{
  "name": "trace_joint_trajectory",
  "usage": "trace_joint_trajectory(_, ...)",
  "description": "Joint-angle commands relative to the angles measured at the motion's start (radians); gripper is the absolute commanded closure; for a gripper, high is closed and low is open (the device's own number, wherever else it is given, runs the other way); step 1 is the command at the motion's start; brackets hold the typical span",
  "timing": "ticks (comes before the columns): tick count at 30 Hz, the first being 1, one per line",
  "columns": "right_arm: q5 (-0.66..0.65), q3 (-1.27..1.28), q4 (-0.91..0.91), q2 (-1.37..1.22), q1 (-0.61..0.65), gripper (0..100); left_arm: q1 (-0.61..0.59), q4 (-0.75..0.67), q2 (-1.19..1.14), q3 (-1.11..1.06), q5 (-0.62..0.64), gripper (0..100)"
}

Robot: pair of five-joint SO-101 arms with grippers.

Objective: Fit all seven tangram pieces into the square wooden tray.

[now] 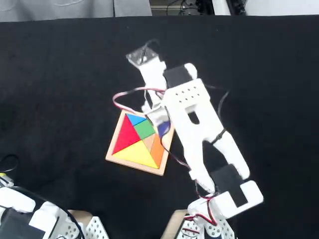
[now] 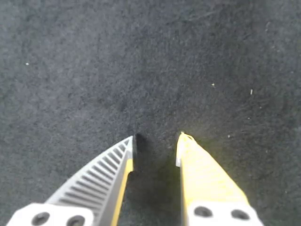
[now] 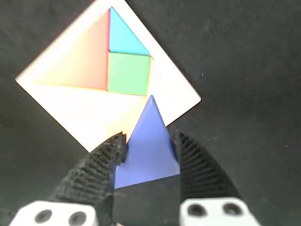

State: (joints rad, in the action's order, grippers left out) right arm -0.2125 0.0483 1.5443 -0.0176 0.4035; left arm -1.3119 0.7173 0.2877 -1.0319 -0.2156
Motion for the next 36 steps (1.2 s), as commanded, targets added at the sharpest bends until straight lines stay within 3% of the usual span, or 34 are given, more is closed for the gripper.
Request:
trace_joint_trajectory(1, -0.06, 0.18, -0.181, 0.059, -0.023, 92.0, -0.01, 0.026, -0.017, -0.018, -0.014, 85)
trace_joint_trajectory(9, -0.071, 0.357, -0.374, 0.059, -0.025, 92.0, -0.005, 0.028, -0.017, -0.018, -0.014, 85)
trace_joint_trajectory(14, -0.17, 0.417, -0.454, 0.059, -0.018, 92.0, 0.038, 0.025, -0.014, -0.036, -0.017, 85)
trace_joint_trajectory(36, -0.235, 0.415, -0.537, 0.058, -0.003, 91.6, 0.036, 0.025, -0.014, -0.036, -0.017, 85)
